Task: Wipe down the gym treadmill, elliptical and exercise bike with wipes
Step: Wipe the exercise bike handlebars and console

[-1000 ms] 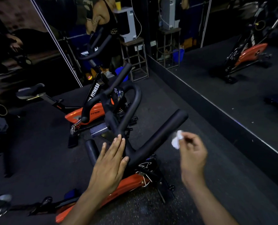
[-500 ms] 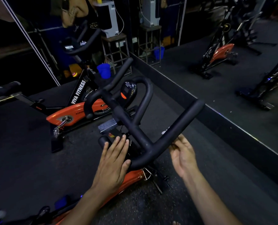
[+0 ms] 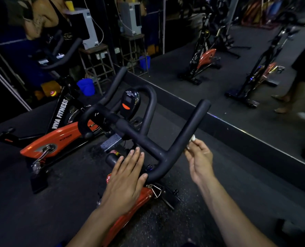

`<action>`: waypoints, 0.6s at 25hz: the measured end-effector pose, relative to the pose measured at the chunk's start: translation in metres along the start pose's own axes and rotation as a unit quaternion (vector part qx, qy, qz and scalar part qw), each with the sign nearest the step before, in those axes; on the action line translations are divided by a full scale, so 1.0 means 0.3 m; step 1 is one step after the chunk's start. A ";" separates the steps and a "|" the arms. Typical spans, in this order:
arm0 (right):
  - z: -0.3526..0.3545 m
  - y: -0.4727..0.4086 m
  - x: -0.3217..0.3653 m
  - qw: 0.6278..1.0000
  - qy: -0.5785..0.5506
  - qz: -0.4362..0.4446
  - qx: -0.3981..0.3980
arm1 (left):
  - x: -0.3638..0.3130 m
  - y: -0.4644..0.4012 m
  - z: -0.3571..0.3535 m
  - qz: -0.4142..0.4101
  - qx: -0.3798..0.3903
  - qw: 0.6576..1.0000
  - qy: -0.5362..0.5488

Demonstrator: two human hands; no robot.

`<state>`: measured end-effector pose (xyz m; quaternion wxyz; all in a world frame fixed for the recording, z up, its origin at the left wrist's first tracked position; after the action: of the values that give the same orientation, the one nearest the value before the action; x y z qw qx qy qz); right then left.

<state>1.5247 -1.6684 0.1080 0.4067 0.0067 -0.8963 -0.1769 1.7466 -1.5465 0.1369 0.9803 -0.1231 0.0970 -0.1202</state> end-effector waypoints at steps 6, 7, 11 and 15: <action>0.073 0.146 -0.088 0.974 0.225 0.037 0.014 | 0.043 -0.179 0.038 -0.017 0.002 0.996 0.085; 0.074 0.141 -0.073 0.973 0.226 0.042 0.007 | 0.043 -0.214 0.042 -0.026 -0.005 0.997 0.075; 0.060 0.064 0.051 0.984 0.152 0.090 -0.027 | 0.049 -0.337 0.039 -0.070 -0.036 0.996 0.037; 0.012 0.114 0.067 0.957 0.251 0.144 -0.012 | 0.072 -0.458 0.078 -0.125 -0.089 0.988 0.001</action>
<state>1.5131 -1.6385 0.1313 0.6401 -0.0832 -0.7543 -0.1199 1.7431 -1.6763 0.1919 0.9426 -0.2208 0.0924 -0.2328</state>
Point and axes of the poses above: each hand's wrist, its own y-axis away from the middle knuckle, its own z-axis out of the back of the hand, x = y × z, the point moved 6 cm from there along -y, towards the middle knuckle, and after that the axes turned 3 degrees about -z, right-handed, at the moved point
